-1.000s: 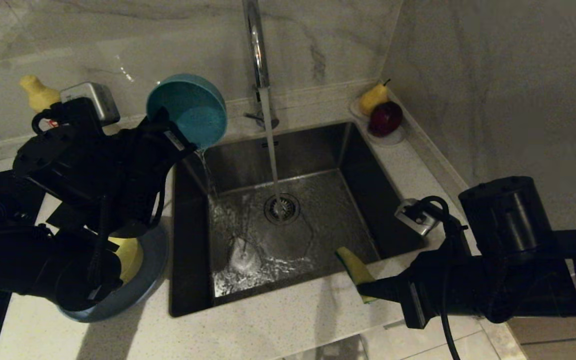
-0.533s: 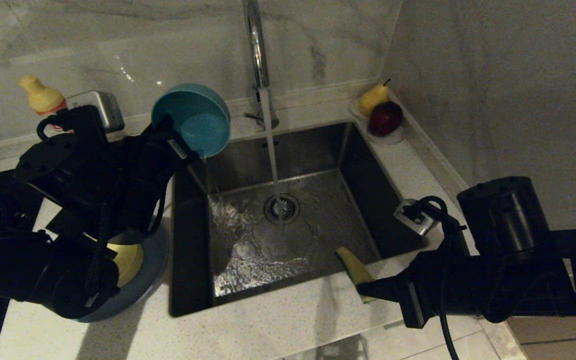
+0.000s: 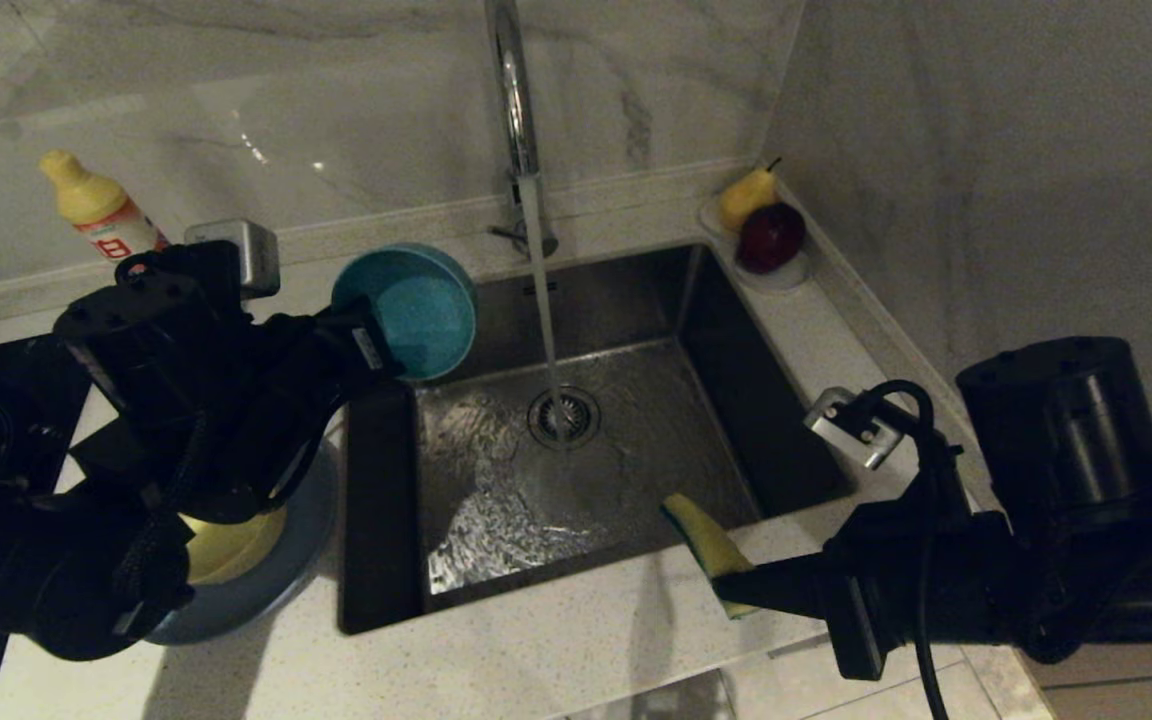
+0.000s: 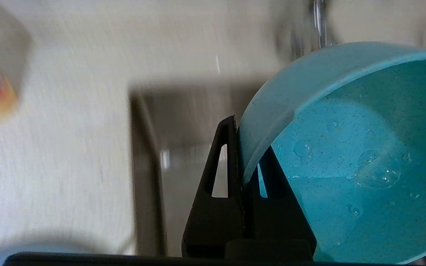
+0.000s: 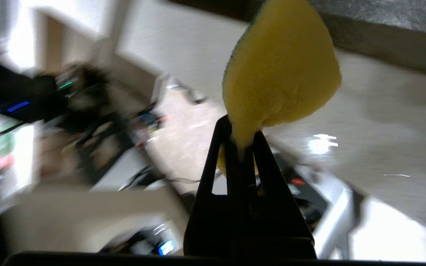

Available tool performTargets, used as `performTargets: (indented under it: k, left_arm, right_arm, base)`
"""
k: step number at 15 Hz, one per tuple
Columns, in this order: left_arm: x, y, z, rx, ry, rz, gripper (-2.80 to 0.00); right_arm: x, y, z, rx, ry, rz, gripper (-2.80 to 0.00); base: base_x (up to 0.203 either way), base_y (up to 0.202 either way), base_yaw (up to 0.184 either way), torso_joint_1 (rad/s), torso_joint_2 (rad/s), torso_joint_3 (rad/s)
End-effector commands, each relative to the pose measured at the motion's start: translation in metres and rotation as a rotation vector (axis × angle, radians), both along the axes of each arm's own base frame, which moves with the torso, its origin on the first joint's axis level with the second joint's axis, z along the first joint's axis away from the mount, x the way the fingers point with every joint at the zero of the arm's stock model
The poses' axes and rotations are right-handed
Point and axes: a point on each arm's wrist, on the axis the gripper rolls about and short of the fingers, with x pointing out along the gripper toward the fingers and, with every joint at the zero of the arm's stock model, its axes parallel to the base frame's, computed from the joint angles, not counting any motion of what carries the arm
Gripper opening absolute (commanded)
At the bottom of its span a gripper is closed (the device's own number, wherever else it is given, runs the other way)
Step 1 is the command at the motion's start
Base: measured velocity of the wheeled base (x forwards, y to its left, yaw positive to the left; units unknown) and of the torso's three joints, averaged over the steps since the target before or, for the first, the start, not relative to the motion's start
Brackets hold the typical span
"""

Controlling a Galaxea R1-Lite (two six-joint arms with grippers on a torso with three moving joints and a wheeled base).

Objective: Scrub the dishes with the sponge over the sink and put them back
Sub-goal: Wash the bowl, then wipe the bowl

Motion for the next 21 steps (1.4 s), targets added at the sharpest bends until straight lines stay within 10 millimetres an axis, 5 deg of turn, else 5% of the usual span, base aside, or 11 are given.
performTargets:
  k: [1,4,7,12,21]
  left_arm:
    - [-0.020,0.005,0.002,0.044,0.141,-0.031,-2.80]
    - [-0.032,0.005,-0.003,0.088,0.364,-0.064,-2.80]
    - [-0.042,-0.002,0.002,-0.066,0.471,-0.199,-2.80]
    - [-0.051,-0.004,0.013,-0.209,0.479,-0.343,-2.80]
    - [-0.056,-0.024,0.005,-0.152,0.493,-0.369,-2.80]
  right_arm:
    - [-0.015,-0.003,0.019,0.049,-0.006,0.076,-2.80]
    - [-0.022,0.000,0.033,0.031,0.062,0.138,-2.80]
    - [-0.026,0.008,0.053,0.074,0.166,0.227,-2.80]
    - [-0.022,0.025,0.071,0.095,0.216,0.291,-2.80]
    - [-0.017,0.059,0.087,0.088,0.215,0.353,-2.80]
  base:
    - [0.000,0.000,0.000,0.000,0.00,0.000]
    - [0.000,0.000,0.000,0.000,0.00,0.000]
    - [0.000,0.000,0.000,0.000,0.00,0.000]
    - [0.000,0.000,0.000,0.000,0.00,0.000]
    - [0.000,0.000,0.000,0.000,0.00,0.000]
